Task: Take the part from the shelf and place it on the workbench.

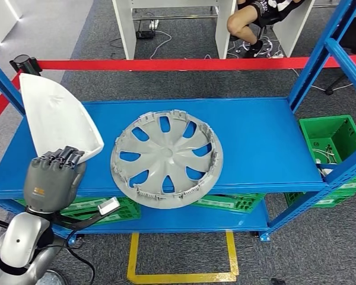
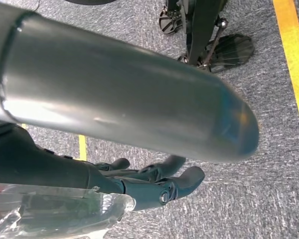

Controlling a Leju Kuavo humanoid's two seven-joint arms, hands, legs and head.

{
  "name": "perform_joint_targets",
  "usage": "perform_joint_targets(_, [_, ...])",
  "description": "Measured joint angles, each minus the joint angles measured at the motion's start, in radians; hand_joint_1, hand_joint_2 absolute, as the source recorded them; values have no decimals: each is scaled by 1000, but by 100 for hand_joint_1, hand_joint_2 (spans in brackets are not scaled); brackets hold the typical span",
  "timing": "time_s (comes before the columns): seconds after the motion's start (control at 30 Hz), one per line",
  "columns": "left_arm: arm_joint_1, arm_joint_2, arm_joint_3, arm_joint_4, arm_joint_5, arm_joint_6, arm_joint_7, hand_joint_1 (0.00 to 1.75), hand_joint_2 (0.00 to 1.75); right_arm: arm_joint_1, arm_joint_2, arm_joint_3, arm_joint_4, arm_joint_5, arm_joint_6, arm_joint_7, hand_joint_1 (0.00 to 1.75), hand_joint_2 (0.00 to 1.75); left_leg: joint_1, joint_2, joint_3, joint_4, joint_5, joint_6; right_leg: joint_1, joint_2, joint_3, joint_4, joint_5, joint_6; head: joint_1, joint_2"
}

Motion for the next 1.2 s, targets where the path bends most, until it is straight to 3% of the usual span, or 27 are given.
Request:
perform_joint_targets(0.23, [19, -40, 36, 9, -1, 6, -20, 175, 175, 0, 0, -2, 0, 2, -5, 0, 0, 0, 0, 0, 0, 2, -1, 1, -2, 0, 1, -2, 1, 1, 0, 0])
perform_joint_targets(0.33, [20, -44, 41, 10, -1, 11, -17, 175, 175, 0, 2, -3, 1, 3, -6, 2, 0, 0, -3, 0, 1, -5, 11, 18, -7, 2, 4, -16, 15, 17, -1, 0])
perform_joint_targets(0.4, [18, -45, 42, 11, -1, 15, -14, 175, 175, 0, 3, -5, 1, 4, -7, 3, 0, 0, 2, 5, 10, -37, 33, 29, -4, 0, -4, -13, 7, 25, 0, 0])
perform_joint_targets(0.47, [17, -47, 42, 13, -2, 18, -12, 175, 175, 0, 3, -7, 1, 5, -8, 4, 0, 0, 11, 12, 15, -58, 48, 33, -3, -5, -39, 64, -42, 30, 3, 0])
perform_joint_targets(0.53, [19, -48, 42, 17, -2, 19, -11, 175, 175, 2, 3, -9, 2, 5, -9, 4, 0, 0, 15, 15, 13, -59, 50, 32, -7, -7, -90, 190, -97, 40, 3, 0])
perform_joint_targets(0.57, [20, -49, 42, 20, -2, 19, -10, 175, 175, 2, 3, -9, 2, 5, -9, 5, 0, 0, 17, 16, 12, -58, 51, 29, -11, -8, -103, 226, -106, 45, 3, 0])
perform_joint_targets(0.6, [20, -50, 41, 22, -2, 19, -10, 175, 175, 3, 3, -10, 2, 5, -10, 5, 0, 0, 22, 16, 11, -57, 51, 24, -15, -9, -97, 223, -95, 52, 3, 0])
perform_joint_targets(0.63, [21, -50, 41, 25, -2, 19, -10, 175, 175, 3, 3, -10, 2, 5, -10, 5, 0, 0, 28, 16, 10, -53, 50, 17, -20, -10, -72, 181, -67, 59, 3, 0])
perform_joint_targets(0.7, [20, -51, 41, 27, -2, 19, -10, 175, 175, 1, 4, -10, 3, 6, -10, 5, 0, 0, 40, 15, 5, -34, 41, -5, -29, -8, -1, 55, -21, 78, 6, 0])
perform_joint_targets(0.77, [20, -50, 42, 28, -3, 19, -8, 175, 175, -2, 8, -10, 4, 6, -10, 5, 0, 0, 41, 13, -10, -10, 36, -24, -31, -1, 28, 0, -16, 69, 8, 0])
perform_joint_targets(0.83, [20, -51, 41, 29, -3, 19, -7, 175, 175, -2, 9, -10, 5, 6, -10, 6, 0, 0, 39, 12, -23, -2, 43, -35, -27, 3, 16, 11, -17, 41, 5, 0])
perform_joint_targets(0.9, [20, -51, 41, 31, -3, 18, -7, 175, 175, -1, 9, -11, 5, 6, -10, 6, 0, 0, 41, 12, -35, 10, 30, -40, -25, 2, 2, 16, -9, 22, 1, 0])
perform_joint_targets(0.97, [20, -51, 42, 33, -3, 16, -7, 175, 175, -1, 9, -11, 5, 7, -9, 5, 0, 0, 39, 13, -71, 94, -36, -40, -23, 0, -14, 15, 2, 2, -2, 0])
perform_joint_targets(1.03, [20, -51, 42, 35, -3, 14, -8, 175, 175, -1, 9, -12, 5, 7, -9, 4, 0, 0, 34, 13, -123, 232, -114, -35, -17, -2, -31, 15, 13, -8, -4, 0])
perform_joint_targets(1.07, [21, -51, 42, 37, -3, 13, -8, 175, 175, -1, 9, -12, 5, 7, -9, 4, 0, 0, 31, 13, -137, 277, -132, -31, -14, -4, -39, 15, 19, -10, -4, 0])
perform_joint_targets(1.1, [21, -51, 42, 40, -3, 12, -9, 175, 175, -1, 9, -12, 5, 7, -9, 4, 0, 0, 28, 13, -132, 286, -132, -24, -10, -4, -47, 15, 27, -11, -4, 0])
perform_joint_targets(1.13, [21, -51, 42, 42, -2, 12, -9, 175, 175, -1, 9, -12, 5, 8, -9, 4, 0, 0, 24, 13, -110, 259, -116, -15, -6, -5, -55, 15, 34, -11, -4, 0])
perform_joint_targets(1.2, [18, -51, 42, 43, -2, 11, -10, 175, 175, -3, 8, -12, 5, 8, -9, 4, 0, 0, 12, 13, -25, 123, -70, 7, -1, -5, -70, 15, 51, -10, -4, 0])
